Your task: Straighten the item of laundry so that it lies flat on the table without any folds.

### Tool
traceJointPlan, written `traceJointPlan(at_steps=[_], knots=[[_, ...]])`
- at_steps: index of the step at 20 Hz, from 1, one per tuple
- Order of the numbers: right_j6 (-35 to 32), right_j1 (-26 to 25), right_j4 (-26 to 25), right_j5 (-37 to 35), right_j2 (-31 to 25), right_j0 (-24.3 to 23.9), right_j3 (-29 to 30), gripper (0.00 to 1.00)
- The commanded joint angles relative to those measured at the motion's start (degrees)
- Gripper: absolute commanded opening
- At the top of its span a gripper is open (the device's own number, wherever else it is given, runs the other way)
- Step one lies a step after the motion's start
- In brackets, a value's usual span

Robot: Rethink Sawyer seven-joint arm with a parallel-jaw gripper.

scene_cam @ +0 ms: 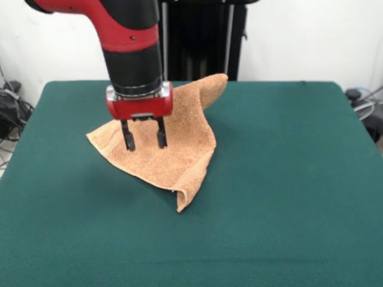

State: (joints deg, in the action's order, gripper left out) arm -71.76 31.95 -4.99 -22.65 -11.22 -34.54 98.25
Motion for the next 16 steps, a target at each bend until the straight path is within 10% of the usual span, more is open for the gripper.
traceJointPlan(at_steps=[1, 16], knots=[[-5.27, -5.75, -6.68, 4.88, 0.38, 4.95, 0.06, 1.00], [-14.26, -14.13, -5.78, 17.39, 11.31, 16.47, -2.42, 1.00]])
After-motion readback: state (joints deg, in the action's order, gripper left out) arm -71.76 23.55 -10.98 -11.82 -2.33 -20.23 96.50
